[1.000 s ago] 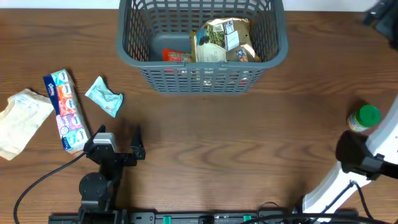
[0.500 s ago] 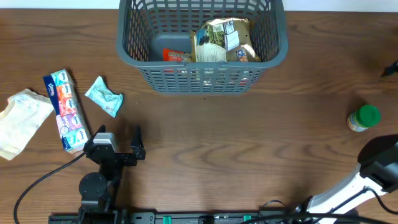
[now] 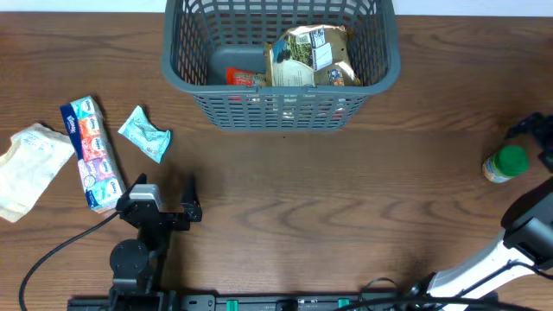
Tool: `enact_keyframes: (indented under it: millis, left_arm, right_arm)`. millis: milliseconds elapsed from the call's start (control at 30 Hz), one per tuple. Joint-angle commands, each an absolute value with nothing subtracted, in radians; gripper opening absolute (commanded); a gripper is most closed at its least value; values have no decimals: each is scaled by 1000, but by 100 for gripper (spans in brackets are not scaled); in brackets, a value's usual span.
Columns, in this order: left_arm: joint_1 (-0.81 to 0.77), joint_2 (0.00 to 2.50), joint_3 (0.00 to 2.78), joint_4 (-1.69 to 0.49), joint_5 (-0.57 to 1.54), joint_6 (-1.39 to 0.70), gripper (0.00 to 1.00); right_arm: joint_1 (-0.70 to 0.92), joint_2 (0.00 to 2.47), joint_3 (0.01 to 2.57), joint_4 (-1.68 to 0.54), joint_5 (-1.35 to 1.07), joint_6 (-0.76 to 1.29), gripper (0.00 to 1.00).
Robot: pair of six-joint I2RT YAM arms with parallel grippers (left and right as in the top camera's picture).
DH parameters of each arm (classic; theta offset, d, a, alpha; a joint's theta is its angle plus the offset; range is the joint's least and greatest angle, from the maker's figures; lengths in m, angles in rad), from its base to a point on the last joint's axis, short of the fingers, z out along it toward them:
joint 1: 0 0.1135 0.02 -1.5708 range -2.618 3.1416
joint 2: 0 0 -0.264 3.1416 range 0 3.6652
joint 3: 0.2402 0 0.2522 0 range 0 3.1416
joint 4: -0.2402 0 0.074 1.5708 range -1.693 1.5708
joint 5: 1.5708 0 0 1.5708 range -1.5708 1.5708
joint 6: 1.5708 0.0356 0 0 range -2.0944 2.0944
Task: Pack container
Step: 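Move the right gripper to the green-lidded jar and grasp it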
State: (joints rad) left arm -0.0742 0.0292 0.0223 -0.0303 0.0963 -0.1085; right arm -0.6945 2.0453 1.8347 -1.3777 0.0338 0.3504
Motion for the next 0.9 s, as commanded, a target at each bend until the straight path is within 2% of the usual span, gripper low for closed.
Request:
enact_keyframes:
  millis: [0, 500, 700, 867]
  left_arm:
    - [-77, 31, 4, -63, 97, -118, 98]
    - [-77, 31, 4, -63, 96, -118, 99]
    - [-77, 31, 4, -63, 96, -118, 98]
    - [-77, 31, 4, -63, 97, -118, 98]
  right_arm:
    - [-699, 2046, 1744, -1309, 40, 303, 99]
    - [-672, 2047, 1425, -927, 33, 234, 99]
    - [-666, 2046, 1399, -895, 27, 230, 84]
    - [-664, 2046, 1399, -893, 25, 229, 87]
